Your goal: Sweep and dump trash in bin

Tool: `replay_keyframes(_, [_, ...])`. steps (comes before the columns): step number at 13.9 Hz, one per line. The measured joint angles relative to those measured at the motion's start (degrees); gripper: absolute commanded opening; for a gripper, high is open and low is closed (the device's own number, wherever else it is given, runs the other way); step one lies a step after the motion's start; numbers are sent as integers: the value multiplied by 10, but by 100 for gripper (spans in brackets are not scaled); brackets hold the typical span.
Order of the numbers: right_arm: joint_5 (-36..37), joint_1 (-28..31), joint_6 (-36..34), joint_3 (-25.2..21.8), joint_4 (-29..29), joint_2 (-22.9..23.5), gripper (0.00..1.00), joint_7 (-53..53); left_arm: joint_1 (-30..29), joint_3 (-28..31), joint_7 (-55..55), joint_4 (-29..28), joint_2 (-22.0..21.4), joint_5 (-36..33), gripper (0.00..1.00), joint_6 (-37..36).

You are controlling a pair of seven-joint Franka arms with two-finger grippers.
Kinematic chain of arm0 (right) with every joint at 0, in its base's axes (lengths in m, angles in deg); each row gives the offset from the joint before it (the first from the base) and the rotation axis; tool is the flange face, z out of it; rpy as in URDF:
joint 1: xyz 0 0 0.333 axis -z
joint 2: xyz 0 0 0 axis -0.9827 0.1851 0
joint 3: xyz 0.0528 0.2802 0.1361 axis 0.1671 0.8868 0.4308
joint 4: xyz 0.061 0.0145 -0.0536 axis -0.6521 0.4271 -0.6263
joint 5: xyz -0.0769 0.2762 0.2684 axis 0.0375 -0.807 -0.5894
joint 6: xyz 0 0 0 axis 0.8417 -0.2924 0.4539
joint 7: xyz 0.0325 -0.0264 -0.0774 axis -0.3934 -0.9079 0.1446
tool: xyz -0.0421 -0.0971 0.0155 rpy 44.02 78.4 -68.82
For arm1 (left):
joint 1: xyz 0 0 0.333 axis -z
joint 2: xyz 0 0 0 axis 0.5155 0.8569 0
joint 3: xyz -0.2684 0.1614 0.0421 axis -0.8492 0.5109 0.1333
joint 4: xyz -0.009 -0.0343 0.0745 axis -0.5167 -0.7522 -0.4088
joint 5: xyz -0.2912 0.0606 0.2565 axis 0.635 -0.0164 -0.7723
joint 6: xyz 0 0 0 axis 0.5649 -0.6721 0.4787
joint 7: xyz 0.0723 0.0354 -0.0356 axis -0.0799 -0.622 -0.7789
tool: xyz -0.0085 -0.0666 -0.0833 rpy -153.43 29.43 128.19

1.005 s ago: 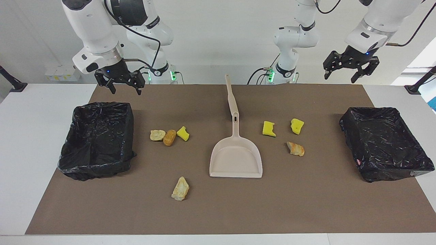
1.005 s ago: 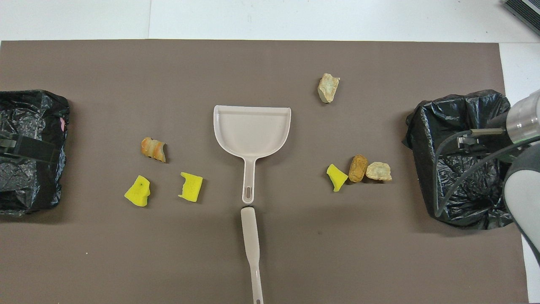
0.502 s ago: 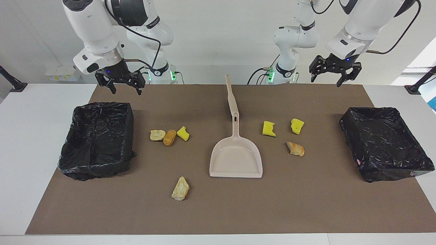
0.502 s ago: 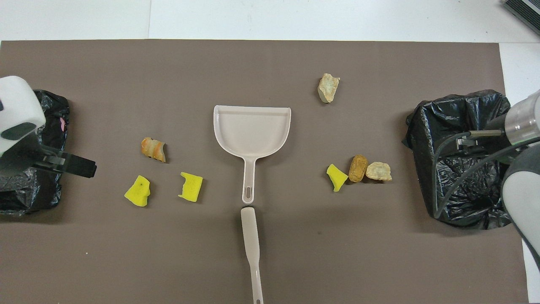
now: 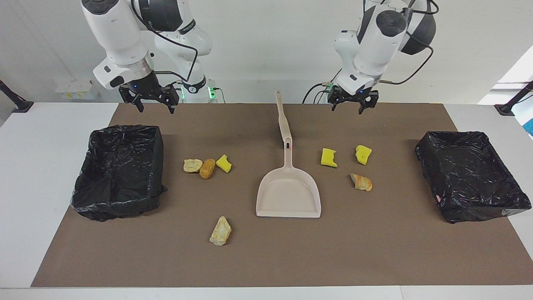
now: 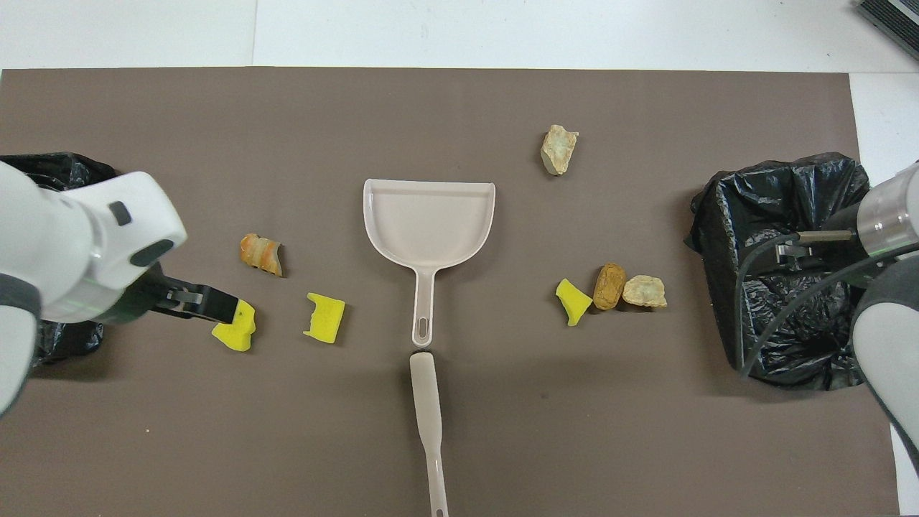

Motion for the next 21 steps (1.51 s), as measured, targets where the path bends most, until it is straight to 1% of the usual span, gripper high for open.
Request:
replay_keyframes(2, [-14,3,8,-2,18,-10,100,0,56,-1,-88,-50,-7,1,100,40])
replay_keyframes(5, [-18,8,13,-3,36,-22,99,0,139,-1,-214,-119,-7,1,100,129])
replay_keyframes(7, [-18,8,13,-4,41,-26,99,0,195,-2,-261,-167,-7,1,100,190])
replay_keyframes(8, [-18,8,13,-5,42,-27,95,0,222,-2,-280,-190,-7,3,100,221])
replay_keyframes(10, [-18,8,13,-6,42,-28,95,0,268,-2,-317,-226,-6,6,100,273])
replay_keyframes(11, [-18,8,13,-6,42,-28,91,0,289,-2,-335,-241,-6,7,94,297])
replay_keyframes(12, [-18,8,13,-6,42,-28,88,-2,304,-2,-349,-253,-4,7,89,315])
replay_keyframes(13, [-19,6,13,-6,42,-28,88,-9,314,-2,-355,-261,-2,7,83,324])
replay_keyframes(15, [-19,4,14,-4,42,-28,87,-24,324,-2,-357,-268,1,7,80,330])
replay_keyframes(16, [-19,4,14,-4,44,-28,85,-28,325,-2,-358,-269,1,7,79,331])
replay_keyframes(18, [-18,4,10,-4,46,-26,81,-37,325,-1,-358,-269,2,7,51,331])
replay_keyframes(19, [-18,4,6,-4,46,-23,78,-39,325,0,-359,-269,2,7,29,331])
replay_keyframes(20, [-18,4,2,-4,46,-20,76,-44,325,1,-360,-269,3,7,6,331])
replay_keyframes(21, [-18,4,-3,-4,46,-17,75,-51,325,3,-360,-269,4,7,0,331])
